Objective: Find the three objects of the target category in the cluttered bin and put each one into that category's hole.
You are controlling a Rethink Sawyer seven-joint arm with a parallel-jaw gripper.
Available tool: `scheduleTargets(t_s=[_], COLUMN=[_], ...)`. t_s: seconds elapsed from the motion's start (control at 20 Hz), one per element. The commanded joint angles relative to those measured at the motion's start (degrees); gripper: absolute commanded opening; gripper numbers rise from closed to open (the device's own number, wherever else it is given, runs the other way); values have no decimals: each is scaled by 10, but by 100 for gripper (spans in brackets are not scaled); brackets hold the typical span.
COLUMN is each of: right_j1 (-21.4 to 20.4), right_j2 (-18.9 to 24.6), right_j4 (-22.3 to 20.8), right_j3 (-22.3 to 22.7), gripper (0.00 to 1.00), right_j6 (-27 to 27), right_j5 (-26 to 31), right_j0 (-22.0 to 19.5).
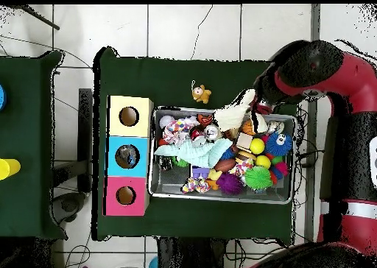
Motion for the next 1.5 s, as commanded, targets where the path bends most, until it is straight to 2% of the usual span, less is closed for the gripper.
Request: scheduleTargets(t_s=[0.05, 0.9, 1.15, 1.5], right_j1=[-14, -32, -31, -11], right_j2=[-21, -17, -15, -13], right_j4=[-51, -70, -59, -60], right_j3=[-28, -33, -16, -18], gripper=[0, 0, 0, 0], right_j6=[-145, -161, -136, -106], right_j5=[76, 113, 88, 59], right_j0=[-12, -16, -14, 3])
